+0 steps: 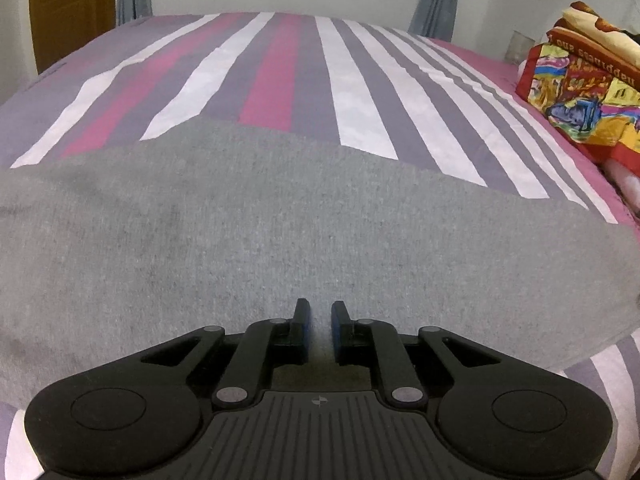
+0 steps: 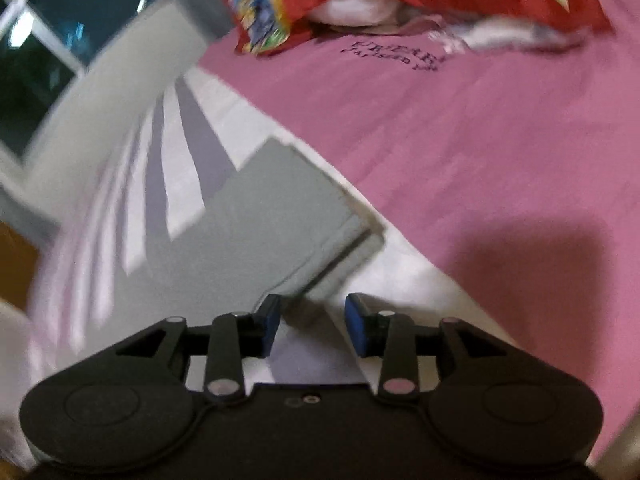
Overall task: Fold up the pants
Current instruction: 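Pinch the folded pant leg edge with the right gripper and lift it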
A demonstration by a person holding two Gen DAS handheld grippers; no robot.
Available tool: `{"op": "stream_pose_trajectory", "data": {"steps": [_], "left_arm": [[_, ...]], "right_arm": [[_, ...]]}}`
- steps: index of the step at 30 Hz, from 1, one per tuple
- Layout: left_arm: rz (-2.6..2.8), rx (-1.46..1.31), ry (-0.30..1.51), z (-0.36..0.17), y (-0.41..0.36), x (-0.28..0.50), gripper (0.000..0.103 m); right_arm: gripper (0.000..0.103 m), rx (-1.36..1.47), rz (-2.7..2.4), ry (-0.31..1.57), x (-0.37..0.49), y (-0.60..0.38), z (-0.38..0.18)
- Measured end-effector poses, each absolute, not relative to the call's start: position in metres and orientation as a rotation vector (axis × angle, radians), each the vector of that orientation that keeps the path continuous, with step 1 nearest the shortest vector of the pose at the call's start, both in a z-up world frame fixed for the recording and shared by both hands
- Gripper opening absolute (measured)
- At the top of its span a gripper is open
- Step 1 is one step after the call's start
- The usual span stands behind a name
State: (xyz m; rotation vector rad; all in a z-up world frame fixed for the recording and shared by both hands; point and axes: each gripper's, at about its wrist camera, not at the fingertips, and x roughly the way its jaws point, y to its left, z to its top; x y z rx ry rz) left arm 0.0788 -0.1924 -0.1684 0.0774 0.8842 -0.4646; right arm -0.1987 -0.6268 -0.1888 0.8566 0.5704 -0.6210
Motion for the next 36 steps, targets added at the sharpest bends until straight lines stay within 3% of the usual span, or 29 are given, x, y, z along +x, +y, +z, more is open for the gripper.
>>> {"op": "stream_pose_trajectory", "data": {"steps": [3,7,12,17,20,22,23,24,26,29,34,36], "left_arm": [[-0.463,0.073,0.89,-0.169,-0.193,0.08,0.012],[-0.463,0.075,0.894,-0.169,-0.193,0.081,0.012],[-0.462,0.081,0.89,-0.17,-0.195,0.081,0.012],[-0.459,0.08,0.886,-0.171,-0.195,0.079,0.012],[-0.458,0.071,0.89,-0.171,-0.194,0.078,0.012],[-0.461,0.081,0.887,-0.171,-0.194,0.078,0.012],[-0.46,0.082,0.887,-0.171,-0.195,0.078,0.012],[-0.458,0.081,0.887,-0.171,-0.195,0.078,0.012],[-0.456,0.082,0.882,-0.172,-0.195,0.077,0.012],[-0.446,0.108,0.876,-0.171,-0.201,0.075,0.012],[-0.494,0.118,0.869,-0.162,-0.214,0.07,0.012],[-0.496,0.131,0.854,-0.164,-0.22,0.067,0.012]], "right_arm": [[0.029,0.883,-0.639,0.558,-0.185,-0.632,-0.195],[0.041,0.952,-0.578,0.508,-0.194,-0.634,-0.192],[0.042,0.969,-0.578,0.481,-0.233,-0.625,-0.192],[0.066,0.966,-0.54,0.454,-0.23,-0.623,-0.191],[0.07,0.976,-0.536,0.441,-0.215,-0.626,-0.19],[0.063,0.945,-0.557,0.467,-0.202,-0.627,-0.191],[0.047,0.929,-0.573,0.48,-0.196,-0.627,-0.193],[0.04,0.919,-0.591,0.489,-0.191,-0.628,-0.195],[0.014,0.918,-0.61,0.487,-0.185,-0.629,-0.198],[0.009,0.832,-0.6,0.478,-0.173,-0.616,-0.181],[0.008,0.607,-0.533,0.299,-0.183,-0.586,-0.107],[0.009,0.63,-0.564,0.36,-0.187,-0.597,-0.119]]}}
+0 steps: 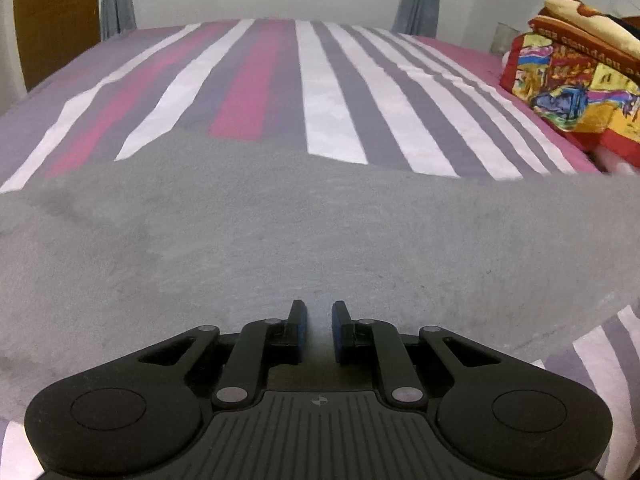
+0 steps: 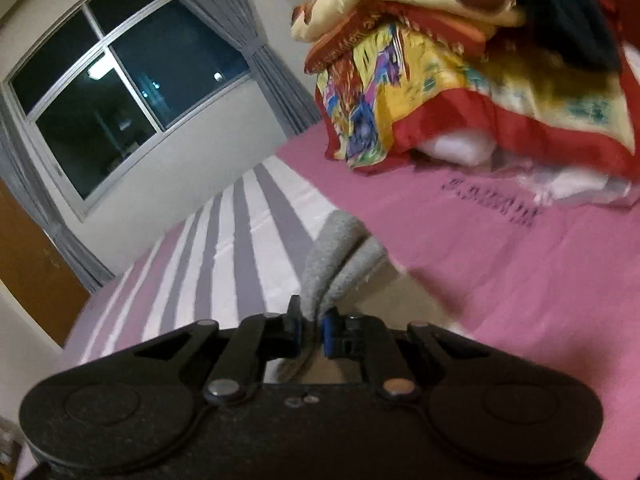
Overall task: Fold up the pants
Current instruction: 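Pinch the folded pant leg edge with the right gripper and lift it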
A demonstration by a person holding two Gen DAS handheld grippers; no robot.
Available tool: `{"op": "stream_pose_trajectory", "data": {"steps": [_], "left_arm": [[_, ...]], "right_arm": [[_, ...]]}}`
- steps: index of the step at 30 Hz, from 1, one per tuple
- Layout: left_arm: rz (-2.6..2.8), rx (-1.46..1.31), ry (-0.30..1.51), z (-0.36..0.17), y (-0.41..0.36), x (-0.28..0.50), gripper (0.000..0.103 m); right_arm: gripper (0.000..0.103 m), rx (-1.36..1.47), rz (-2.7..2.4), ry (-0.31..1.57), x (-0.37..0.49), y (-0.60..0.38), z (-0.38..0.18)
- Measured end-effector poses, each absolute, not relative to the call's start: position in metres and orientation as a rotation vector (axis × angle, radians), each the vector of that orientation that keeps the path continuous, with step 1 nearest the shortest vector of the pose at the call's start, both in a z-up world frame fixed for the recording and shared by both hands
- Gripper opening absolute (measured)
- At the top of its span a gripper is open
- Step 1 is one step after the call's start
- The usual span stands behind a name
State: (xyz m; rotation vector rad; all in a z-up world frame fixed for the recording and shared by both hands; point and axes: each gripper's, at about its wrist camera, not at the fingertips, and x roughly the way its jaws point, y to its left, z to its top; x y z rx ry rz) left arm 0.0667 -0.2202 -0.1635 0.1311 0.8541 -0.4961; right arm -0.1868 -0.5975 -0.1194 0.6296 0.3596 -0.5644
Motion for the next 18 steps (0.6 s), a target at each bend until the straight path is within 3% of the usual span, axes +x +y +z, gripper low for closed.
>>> {"op": "stream_pose_trajectory", "data": {"steps": [4,6,10,15,18], "left_arm": [[-0.498,0.141,0.862,-0.167,-0.222,0.063,0.013],[-0.498,0.135,0.875,-0.162,-0.22,0.064,0.013],[-0.543,0.09,0.878,-0.15,-0.232,0.065,0.013],[-0.647,0.091,0.89,-0.147,-0.275,0.055,0.013],[-0.666,0.141,0.916,-0.156,-0.297,0.049,0.013]], "right_arm": [[0.011,0.665,-0.668,0.562,-0.184,-0.613,-0.178],[0.014,0.698,-0.678,0.554,-0.187,-0.613,-0.189],[0.032,0.742,-0.65,0.537,-0.189,-0.614,-0.18],[0.031,0.774,-0.656,0.549,-0.189,-0.618,-0.188],[0.024,0.773,-0.653,0.539,-0.189,-0.619,-0.185]]}}
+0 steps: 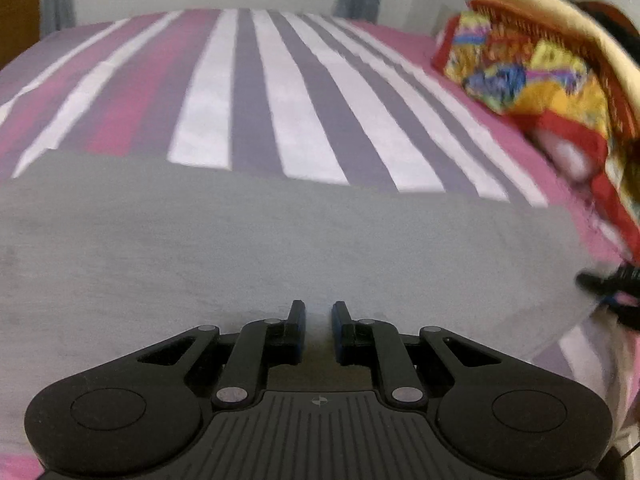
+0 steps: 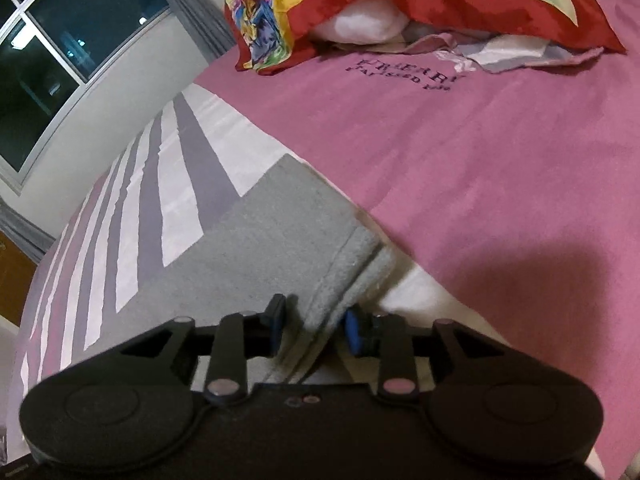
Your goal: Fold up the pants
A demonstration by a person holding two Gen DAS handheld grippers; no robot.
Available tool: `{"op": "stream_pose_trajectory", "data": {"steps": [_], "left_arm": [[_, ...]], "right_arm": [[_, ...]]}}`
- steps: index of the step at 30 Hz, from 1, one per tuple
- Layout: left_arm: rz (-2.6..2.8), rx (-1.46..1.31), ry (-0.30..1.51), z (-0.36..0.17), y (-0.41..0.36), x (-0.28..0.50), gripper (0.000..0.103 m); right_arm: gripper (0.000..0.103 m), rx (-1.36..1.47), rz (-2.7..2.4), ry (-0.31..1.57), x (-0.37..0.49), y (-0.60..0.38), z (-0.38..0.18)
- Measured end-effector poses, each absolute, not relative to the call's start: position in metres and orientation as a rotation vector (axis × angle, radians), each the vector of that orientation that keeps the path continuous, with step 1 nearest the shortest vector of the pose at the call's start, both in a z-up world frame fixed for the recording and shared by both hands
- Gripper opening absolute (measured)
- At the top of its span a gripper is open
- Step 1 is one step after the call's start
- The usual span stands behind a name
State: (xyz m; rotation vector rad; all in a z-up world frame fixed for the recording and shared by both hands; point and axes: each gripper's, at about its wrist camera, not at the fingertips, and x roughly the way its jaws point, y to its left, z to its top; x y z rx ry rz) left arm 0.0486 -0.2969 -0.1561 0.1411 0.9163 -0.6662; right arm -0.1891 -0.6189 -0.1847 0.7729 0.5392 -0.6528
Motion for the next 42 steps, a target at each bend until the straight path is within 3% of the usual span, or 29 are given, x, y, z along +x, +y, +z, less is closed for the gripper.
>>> {"op": "stream_pose_trajectory", "data": {"steps": [9,14,22,28,31,32,34,36,37,38,39,40,42], "left_arm": [[-0.602,0.174,0.929,-0.168,-0.308,0.046,0.013],[-0.611,0.06,0.987,-0.167,-0.299,0.059,0.013],[-0.579,-0.085,0.98,-0.141,-0.236,0.082,0.013],[-0.461,-0.145,0.965,-0.137,-0.168,0.099,0.013],[-0.427,-0.162,0.981,-0.142,-0.148,0.103,0.013],[-0.424,-0.17,0.988,-0.143,-0.144,0.104,0.013],[-0.44,-0.197,1.002,-0.145,-0.14,0.106,0.013],[-0.479,-0.269,1.028,-0.147,-0.142,0.108,0.014],[-0.5,-0.304,1.048,-0.147,-0.145,0.111,0.016],[-0.517,-0.331,1.066,-0.148,-0.147,0.111,0.04],[-0.529,-0.353,1.071,-0.148,-0.151,0.11,0.079],[-0.535,-0.377,1.054,-0.146,-0.154,0.107,0.092],[-0.562,-0.411,1.022,-0.143,-0.159,0.1,0.097]], "right_arm": [[0.015,0.736,-0.682,0.564,-0.178,-0.619,-0.19],[0.013,0.696,-0.605,0.474,-0.173,-0.6,-0.16],[0.013,0.598,-0.249,0.408,-0.109,-0.505,-0.101],[0.013,0.564,-0.004,0.537,-0.05,-0.418,-0.121],[0.02,0.552,0.018,0.679,-0.029,-0.395,-0.16],[0.028,0.541,0.002,0.729,-0.026,-0.391,-0.172],[0.033,0.518,-0.004,0.766,-0.026,-0.387,-0.183],[0.054,0.516,0.01,0.76,-0.03,-0.391,-0.175],[0.07,0.52,0.015,0.752,-0.034,-0.394,-0.168],[0.071,0.522,0.025,0.721,-0.04,-0.4,-0.158],[0.07,0.517,0.037,0.693,-0.05,-0.4,-0.15],[0.069,0.5,0.033,0.665,-0.06,-0.404,-0.141],[0.069,0.456,-0.021,0.622,-0.073,-0.415,-0.126]]}}
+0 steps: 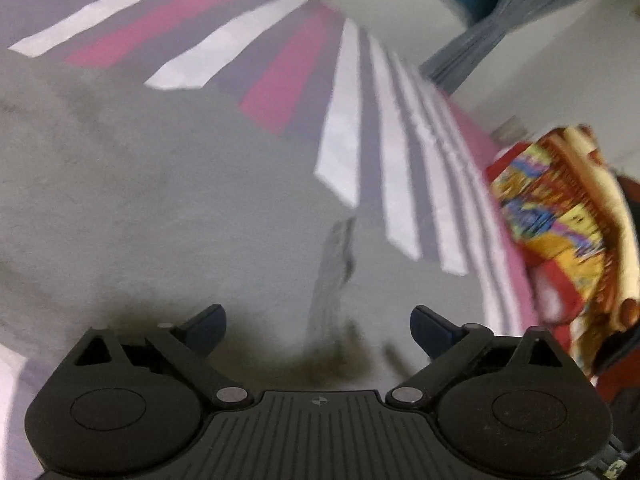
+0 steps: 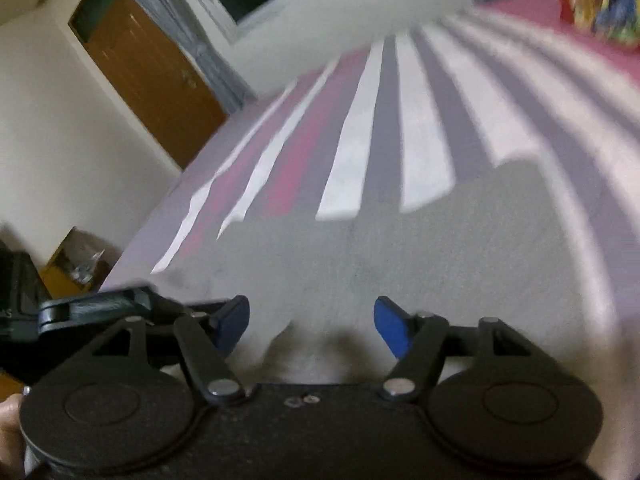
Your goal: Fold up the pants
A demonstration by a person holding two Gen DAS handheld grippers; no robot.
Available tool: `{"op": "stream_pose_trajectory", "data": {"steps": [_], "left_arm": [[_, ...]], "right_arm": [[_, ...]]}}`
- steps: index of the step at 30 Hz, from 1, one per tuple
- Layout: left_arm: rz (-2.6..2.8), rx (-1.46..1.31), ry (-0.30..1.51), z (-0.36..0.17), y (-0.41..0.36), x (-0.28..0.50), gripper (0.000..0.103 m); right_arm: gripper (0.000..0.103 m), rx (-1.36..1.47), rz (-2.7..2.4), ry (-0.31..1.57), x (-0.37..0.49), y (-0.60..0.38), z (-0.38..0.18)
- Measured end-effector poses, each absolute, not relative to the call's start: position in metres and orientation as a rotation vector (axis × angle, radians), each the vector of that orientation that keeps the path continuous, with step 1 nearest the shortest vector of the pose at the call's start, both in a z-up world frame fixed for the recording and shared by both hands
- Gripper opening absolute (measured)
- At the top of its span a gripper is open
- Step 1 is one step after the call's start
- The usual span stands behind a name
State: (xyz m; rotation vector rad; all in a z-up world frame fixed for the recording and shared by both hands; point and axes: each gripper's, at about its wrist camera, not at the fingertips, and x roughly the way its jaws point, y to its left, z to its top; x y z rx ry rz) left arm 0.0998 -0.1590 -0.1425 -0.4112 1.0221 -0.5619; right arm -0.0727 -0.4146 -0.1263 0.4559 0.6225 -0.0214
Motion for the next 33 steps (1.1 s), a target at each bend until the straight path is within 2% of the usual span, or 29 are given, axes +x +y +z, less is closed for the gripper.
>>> {"op": "stream_pose_trajectory", "data": {"steps": [5,7,8,11,12,13,14,20,25,27,33], "left_arm": [[-0.602,-0.48,1.103,-0.156,-0.172,0.099,0.097],[-0.615,-0.503,1.14,-0.167,-0.178,0.095,0.077],[-0.624,-0.52,1.173,-0.173,-0.181,0.092,0.062],[-0.624,-0.555,1.201,-0.193,-0.192,0.086,0.054],[-0.625,-0.56,1.198,-0.195,-0.198,0.083,0.046],[-0.627,-0.566,1.197,-0.198,-0.204,0.082,0.037],[-0.636,-0.565,1.196,-0.198,-0.208,0.082,0.018],[-0.697,-0.499,0.961,-0.131,-0.21,0.081,0.018],[-0.67,-0.414,0.804,-0.083,-0.158,0.084,0.018],[-0.631,-0.363,0.824,-0.092,-0.145,0.086,0.018],[-0.509,-0.291,1.008,-0.17,-0.134,0.087,0.018]], "right_arm": [[0.07,0.494,-0.119,0.58,-0.1,-0.451,-0.123],[0.07,0.527,-0.149,0.574,-0.108,-0.455,-0.129],[0.07,0.542,-0.162,0.566,-0.113,-0.46,-0.131],[0.07,0.549,-0.201,0.542,-0.124,-0.464,-0.135],[0.07,0.556,-0.215,0.535,-0.127,-0.467,-0.137],[0.069,0.565,-0.228,0.53,-0.129,-0.47,-0.138],[0.067,0.574,-0.245,0.528,-0.132,-0.474,-0.139],[0.051,0.529,-0.376,0.517,-0.128,-0.492,-0.136],[0.048,0.453,-0.311,0.542,-0.105,-0.472,-0.128],[0.048,0.409,-0.264,0.572,-0.091,-0.452,-0.131],[0.045,0.297,-0.2,0.737,-0.056,-0.407,-0.165]]}}
